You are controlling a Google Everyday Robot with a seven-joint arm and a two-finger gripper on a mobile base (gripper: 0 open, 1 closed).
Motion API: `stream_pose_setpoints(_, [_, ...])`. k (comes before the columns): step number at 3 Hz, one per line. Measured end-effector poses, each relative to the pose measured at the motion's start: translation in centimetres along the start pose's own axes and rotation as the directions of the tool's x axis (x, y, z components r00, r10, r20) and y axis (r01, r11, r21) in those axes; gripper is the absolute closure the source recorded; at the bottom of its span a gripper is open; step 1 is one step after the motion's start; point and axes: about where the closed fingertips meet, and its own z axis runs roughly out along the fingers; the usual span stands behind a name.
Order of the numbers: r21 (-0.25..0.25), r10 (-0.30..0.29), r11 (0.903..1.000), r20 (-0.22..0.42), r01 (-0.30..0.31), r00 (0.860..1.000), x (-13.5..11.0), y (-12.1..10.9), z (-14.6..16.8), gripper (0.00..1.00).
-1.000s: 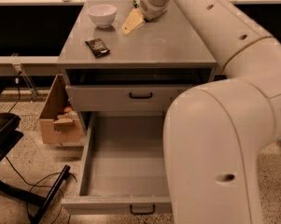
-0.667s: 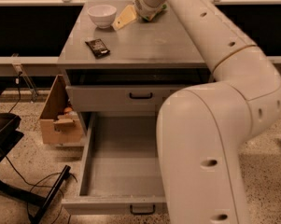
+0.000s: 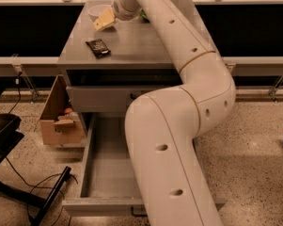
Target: Place rxbar chocolate into middle drawer
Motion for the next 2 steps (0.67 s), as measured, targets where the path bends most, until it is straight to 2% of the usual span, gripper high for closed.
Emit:
stream_pose_setpoints(1, [-0.036,0.063,0.9968,-0.193,-0.071,0.979,3.5,4.5,4.6,0.00])
stream_pose_setpoints(2, [-0.047,0.088,0.9932,-0.295,-0.107,0.951,5.9,6.6,6.6,0.00])
